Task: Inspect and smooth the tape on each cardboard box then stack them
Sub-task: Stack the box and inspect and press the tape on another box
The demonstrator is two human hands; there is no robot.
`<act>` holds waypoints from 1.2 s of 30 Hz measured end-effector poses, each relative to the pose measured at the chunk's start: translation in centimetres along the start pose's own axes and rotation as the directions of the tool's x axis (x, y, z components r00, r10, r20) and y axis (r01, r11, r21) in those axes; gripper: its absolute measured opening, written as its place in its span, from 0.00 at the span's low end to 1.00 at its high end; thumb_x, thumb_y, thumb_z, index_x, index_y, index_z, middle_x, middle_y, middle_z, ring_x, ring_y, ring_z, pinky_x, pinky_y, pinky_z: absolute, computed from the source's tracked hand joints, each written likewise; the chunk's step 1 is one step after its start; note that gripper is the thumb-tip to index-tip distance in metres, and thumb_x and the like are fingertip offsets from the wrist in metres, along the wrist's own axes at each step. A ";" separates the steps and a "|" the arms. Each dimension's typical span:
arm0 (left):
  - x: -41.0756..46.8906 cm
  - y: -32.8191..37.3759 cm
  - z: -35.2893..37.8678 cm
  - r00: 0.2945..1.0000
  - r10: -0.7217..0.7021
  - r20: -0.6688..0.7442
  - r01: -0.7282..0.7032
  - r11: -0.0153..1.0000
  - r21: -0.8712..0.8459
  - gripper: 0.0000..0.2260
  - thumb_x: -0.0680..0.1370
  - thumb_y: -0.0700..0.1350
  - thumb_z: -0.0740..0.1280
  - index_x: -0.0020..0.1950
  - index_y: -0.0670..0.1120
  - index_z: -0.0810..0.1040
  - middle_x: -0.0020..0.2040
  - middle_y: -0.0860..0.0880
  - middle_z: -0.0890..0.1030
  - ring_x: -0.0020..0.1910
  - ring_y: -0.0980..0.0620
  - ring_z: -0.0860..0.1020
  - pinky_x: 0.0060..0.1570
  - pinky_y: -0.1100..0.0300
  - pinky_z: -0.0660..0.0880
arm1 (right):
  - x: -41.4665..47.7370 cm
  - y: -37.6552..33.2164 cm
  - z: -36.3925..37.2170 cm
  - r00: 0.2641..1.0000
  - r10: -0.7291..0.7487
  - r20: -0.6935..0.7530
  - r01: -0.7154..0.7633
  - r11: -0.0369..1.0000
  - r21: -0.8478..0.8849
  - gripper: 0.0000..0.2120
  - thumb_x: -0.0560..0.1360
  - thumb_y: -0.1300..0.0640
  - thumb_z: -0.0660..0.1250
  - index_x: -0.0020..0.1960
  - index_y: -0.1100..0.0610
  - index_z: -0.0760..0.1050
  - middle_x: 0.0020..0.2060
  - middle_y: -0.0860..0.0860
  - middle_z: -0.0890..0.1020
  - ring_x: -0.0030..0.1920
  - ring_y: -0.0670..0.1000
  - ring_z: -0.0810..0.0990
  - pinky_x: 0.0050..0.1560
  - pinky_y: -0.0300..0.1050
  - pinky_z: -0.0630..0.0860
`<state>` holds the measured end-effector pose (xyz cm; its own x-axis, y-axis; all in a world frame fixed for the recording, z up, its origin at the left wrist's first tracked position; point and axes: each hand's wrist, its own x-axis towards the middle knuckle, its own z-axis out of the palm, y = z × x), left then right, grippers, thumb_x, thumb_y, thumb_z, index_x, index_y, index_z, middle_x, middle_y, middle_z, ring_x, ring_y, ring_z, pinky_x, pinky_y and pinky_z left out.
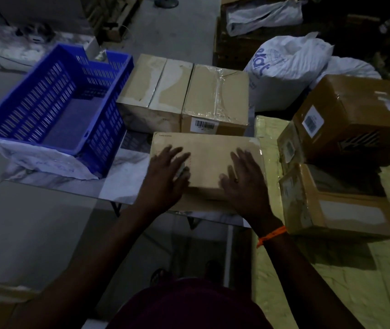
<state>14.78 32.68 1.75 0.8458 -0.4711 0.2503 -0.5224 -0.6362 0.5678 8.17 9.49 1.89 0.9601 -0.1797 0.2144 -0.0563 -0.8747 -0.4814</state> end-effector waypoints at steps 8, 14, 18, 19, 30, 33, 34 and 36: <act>2.2 0.8 2.9 0.968 -0.040 0.249 -0.050 0.937 0.346 0.32 0.83 0.62 0.42 0.83 0.49 0.59 0.83 0.46 0.56 0.82 0.44 0.55 0.78 0.39 0.50 | 2.8 -1.3 1.9 0.954 -0.022 0.298 0.104 0.960 -0.262 0.39 0.80 0.35 0.37 0.84 0.55 0.53 0.84 0.54 0.53 0.83 0.55 0.50 0.80 0.60 0.48; 2.3 1.0 2.7 0.966 -0.048 0.255 -0.046 0.936 0.348 0.31 0.83 0.61 0.43 0.82 0.49 0.60 0.83 0.46 0.57 0.82 0.44 0.56 0.78 0.39 0.50 | 2.9 -1.4 1.7 0.949 -0.012 0.314 0.094 0.965 -0.246 0.40 0.79 0.35 0.36 0.84 0.54 0.52 0.84 0.53 0.53 0.84 0.54 0.48 0.81 0.59 0.46; 1.7 1.2 1.9 0.956 -0.036 0.292 -0.063 0.945 0.322 0.33 0.82 0.63 0.44 0.82 0.48 0.60 0.83 0.46 0.56 0.82 0.44 0.55 0.78 0.38 0.49 | 2.4 -1.3 1.1 0.938 -0.040 0.344 0.119 0.970 -0.211 0.38 0.80 0.35 0.40 0.83 0.55 0.55 0.84 0.53 0.55 0.83 0.54 0.50 0.80 0.58 0.47; 1.1 1.3 1.5 0.957 -0.024 0.289 -0.070 0.948 0.312 0.33 0.81 0.63 0.45 0.82 0.48 0.60 0.83 0.46 0.56 0.82 0.45 0.54 0.78 0.38 0.49 | 1.8 -1.2 0.9 0.938 -0.050 0.344 0.122 0.974 -0.192 0.36 0.82 0.36 0.43 0.83 0.55 0.56 0.83 0.53 0.56 0.83 0.54 0.51 0.80 0.57 0.47; -3.6 -0.8 1.8 0.978 0.056 0.201 -0.120 0.939 0.323 0.30 0.84 0.63 0.52 0.83 0.51 0.58 0.83 0.49 0.54 0.82 0.48 0.53 0.79 0.45 0.49 | -3.6 0.9 1.5 0.975 -0.176 0.134 0.210 0.924 -0.319 0.33 0.82 0.39 0.56 0.81 0.56 0.64 0.80 0.55 0.66 0.80 0.56 0.63 0.78 0.58 0.52; -3.6 -0.7 2.0 0.979 0.033 0.201 -0.098 0.941 0.324 0.30 0.84 0.63 0.52 0.83 0.51 0.59 0.83 0.49 0.56 0.82 0.49 0.54 0.79 0.46 0.49 | -3.5 1.2 1.8 0.974 -0.162 0.157 0.204 0.927 -0.314 0.33 0.82 0.38 0.55 0.81 0.55 0.64 0.80 0.54 0.65 0.81 0.56 0.61 0.79 0.57 0.51; -3.5 -0.7 2.0 0.979 0.028 0.201 -0.092 0.944 0.317 0.29 0.84 0.63 0.52 0.82 0.52 0.60 0.83 0.49 0.57 0.82 0.49 0.54 0.79 0.46 0.49 | -3.5 1.1 1.7 0.973 -0.155 0.170 0.203 0.927 -0.315 0.33 0.82 0.38 0.54 0.81 0.55 0.64 0.80 0.54 0.65 0.81 0.55 0.61 0.79 0.57 0.51; -3.0 -0.7 1.6 0.985 0.037 0.171 -0.084 0.958 0.274 0.28 0.84 0.63 0.52 0.81 0.52 0.65 0.81 0.49 0.62 0.81 0.49 0.58 0.78 0.47 0.52 | -3.2 0.9 1.3 0.966 -0.145 0.216 0.206 0.933 -0.296 0.33 0.83 0.37 0.51 0.81 0.54 0.63 0.81 0.53 0.64 0.81 0.54 0.59 0.79 0.55 0.48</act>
<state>12.41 33.56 -0.62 0.7948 -0.5920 0.1334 -0.6010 -0.7375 0.3079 5.40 9.80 -0.31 0.9943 0.0506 0.0934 0.0646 -0.9860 -0.1534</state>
